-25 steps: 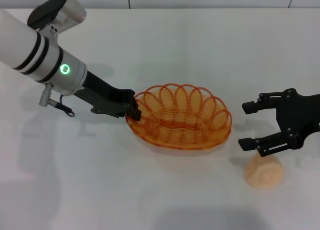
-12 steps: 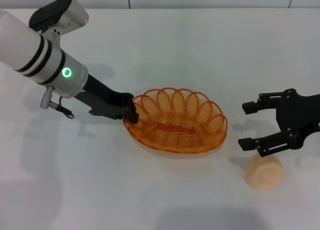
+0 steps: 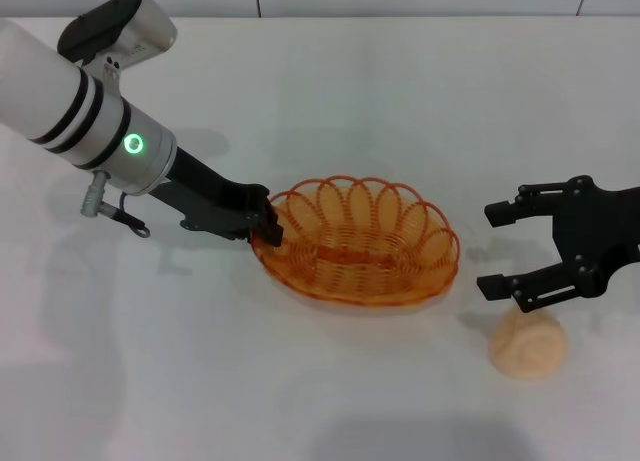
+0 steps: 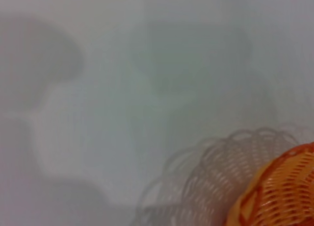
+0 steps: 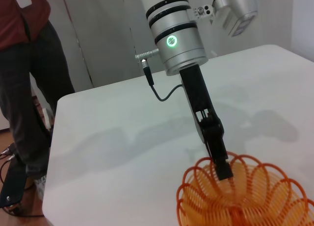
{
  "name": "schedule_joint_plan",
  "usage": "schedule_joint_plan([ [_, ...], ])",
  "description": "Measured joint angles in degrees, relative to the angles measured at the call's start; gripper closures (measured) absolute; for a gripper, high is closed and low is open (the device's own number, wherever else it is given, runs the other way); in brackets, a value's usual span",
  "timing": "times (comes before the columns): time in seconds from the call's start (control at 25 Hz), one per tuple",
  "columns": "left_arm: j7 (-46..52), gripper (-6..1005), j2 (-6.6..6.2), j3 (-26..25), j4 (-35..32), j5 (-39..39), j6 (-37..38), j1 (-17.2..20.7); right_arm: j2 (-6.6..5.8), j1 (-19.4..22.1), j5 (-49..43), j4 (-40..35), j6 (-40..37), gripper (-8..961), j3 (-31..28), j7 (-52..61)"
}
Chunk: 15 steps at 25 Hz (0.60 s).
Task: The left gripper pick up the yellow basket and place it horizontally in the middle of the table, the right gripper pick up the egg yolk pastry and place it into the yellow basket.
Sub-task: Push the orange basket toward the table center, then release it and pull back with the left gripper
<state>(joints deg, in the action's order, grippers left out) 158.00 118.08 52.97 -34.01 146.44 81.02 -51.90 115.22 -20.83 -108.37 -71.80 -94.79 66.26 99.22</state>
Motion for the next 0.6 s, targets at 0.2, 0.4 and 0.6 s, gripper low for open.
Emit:
schedule_joint_plan([
  [0.2,-0.11,837,-0.08,-0.05,-0.24,-1.10,0.24,0.30,-0.06,0.00,0.00,-0.10,0.01,83,-0.12,0.00],
  [0.4,-0.48,616,-0.35,-0.07,-0.44,-1.83,0.48,0.22,-0.08,0.00,0.00,-0.17,-0.20,83,-1.30,0.00],
  [0.6,-0.80,449,-1.07,-0.25,-0.80,-3.46,1.22,0.11,-0.09,0.05,0.00,0.07,-0.21,84,-1.53,0.00],
])
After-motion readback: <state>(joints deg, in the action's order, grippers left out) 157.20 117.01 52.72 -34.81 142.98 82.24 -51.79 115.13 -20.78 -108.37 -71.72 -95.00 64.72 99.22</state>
